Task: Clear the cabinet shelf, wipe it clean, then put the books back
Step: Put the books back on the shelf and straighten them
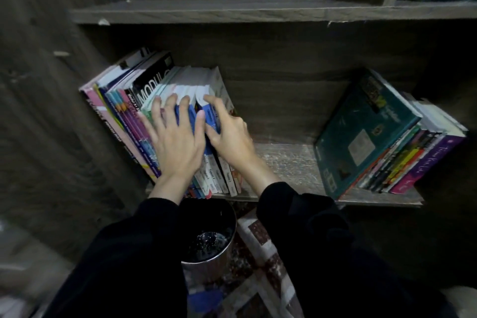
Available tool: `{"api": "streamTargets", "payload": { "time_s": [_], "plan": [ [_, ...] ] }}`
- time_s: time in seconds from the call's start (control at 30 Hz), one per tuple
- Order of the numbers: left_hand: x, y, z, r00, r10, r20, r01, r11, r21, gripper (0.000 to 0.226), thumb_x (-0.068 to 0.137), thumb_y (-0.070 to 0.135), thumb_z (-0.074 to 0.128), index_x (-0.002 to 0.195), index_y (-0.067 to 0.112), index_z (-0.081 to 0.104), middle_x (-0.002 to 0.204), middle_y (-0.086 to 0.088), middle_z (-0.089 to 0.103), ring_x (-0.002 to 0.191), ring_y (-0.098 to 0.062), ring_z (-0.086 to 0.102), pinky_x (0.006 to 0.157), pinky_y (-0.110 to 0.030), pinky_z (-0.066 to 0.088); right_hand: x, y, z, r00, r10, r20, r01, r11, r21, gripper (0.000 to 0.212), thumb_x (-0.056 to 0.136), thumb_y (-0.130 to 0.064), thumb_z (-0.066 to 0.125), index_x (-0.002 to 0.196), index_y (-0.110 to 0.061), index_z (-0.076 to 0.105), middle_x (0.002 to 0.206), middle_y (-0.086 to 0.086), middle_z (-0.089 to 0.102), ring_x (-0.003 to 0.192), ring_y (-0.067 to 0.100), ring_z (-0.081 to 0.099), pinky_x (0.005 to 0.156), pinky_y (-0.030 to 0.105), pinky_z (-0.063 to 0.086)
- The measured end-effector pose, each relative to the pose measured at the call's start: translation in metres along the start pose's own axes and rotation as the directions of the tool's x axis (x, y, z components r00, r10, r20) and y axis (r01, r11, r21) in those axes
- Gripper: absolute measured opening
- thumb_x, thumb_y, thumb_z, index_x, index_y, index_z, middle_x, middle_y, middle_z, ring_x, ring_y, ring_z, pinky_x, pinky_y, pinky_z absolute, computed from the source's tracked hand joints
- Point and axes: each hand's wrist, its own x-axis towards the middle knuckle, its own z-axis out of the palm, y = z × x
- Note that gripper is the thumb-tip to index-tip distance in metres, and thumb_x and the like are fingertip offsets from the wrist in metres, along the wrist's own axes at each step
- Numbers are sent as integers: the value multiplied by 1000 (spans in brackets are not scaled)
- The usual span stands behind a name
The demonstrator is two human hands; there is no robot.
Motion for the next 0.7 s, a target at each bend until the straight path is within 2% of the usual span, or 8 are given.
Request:
{"api": "streamTargets", "payload": {
  "time_s": [0.03, 0.1, 0.13, 0.2, 0.27, 0.33, 0.53, 0.7],
  "plan": [
    [0, 0, 1, 1000, -11, 0, 11, 1000, 6, 60, 98, 53, 25, 135, 11, 46, 144, -12, 40, 141, -33, 20, 115, -56, -1, -3, 4, -1, 999, 19, 36, -22, 995, 97, 55, 94, -15, 56, 143, -24, 34, 92, 5, 68, 76, 13, 65, 70, 28, 49],
    [1, 1, 4, 1000, -12, -2, 12, 999, 43, 67, 94, 63, 31, 134, 12, 46, 143, -11, 40, 141, -33, 20, 115, -55, -2, -16, 22, 0, 986, 91, 141, -122, 966, 226, 72, 91, -19, 64, 149, -28, 23, 127, 5, 60, 109, 6, 58, 95, 30, 48],
    [1, 1, 6, 1000, -8, -1, 8, 998, 62, 70, 90, 67, 37, 133, 12, 45, 143, -12, 40, 141, -33, 21, 114, -56, -1, -25, 36, 2, 964, 132, 230, -182, 960, 213, 83, 88, -24, 68, 151, -31, 15, 146, 4, 44, 128, 10, 44, 108, 34, 37],
    [1, 0, 10, 1000, 4, -1, -4, 996, 87, 78, 83, 72, 42, 132, 11, 45, 142, -14, 40, 140, -35, 21, 113, -57, -1, -46, 66, 11, 886, 215, 411, -281, 953, 109, 102, 82, -30, 73, 149, -46, -1, 157, -2, 20, 141, 18, 25, 116, 42, 23],
    [1, -2, 12, 1000, 13, -8, -13, 996, 93, 83, 81, 75, 42, 132, 11, 44, 142, -14, 39, 140, -35, 21, 113, -58, 0, -62, 91, 21, 829, 290, 478, -333, 943, 6, 110, 80, -26, 74, 138, -64, -11, 157, 1, 20, 141, 27, 27, 114, 53, 27],
    [1, -4, 14, 999, 24, -21, -22, 995, 100, 86, 79, 78, 42, 133, 11, 43, 142, -14, 39, 139, -35, 20, 113, -59, 1, -69, 105, 29, 828, 332, 452, -350, 936, -46, 111, 82, -22, 73, 131, -70, -14, 155, 6, 26, 138, 31, 33, 112, 55, 28],
    [1, -9, 21, 996, 57, -65, -49, 992, 115, 93, 73, 83, 46, 133, 12, 41, 140, -14, 41, 137, -32, 20, 112, -59, 3, -63, 127, 42, 885, 299, 356, -255, 953, -166, 111, 81, -30, 72, 132, -68, -18, 141, 16, 46, 110, 27, 58, 97, 38, 47],
    [0, -9, 21, 997, 44, -57, -37, 992, 117, 96, 70, 85, 45, 133, 13, 41, 140, -14, 41, 137, -32, 20, 111, -60, 5, -64, 131, 45, 901, 275, 335, -222, 957, -188, 110, 80, -35, 72, 135, -65, -18, 146, 16, 41, 124, 31, 50, 104, 47, 42]
  ]
}}
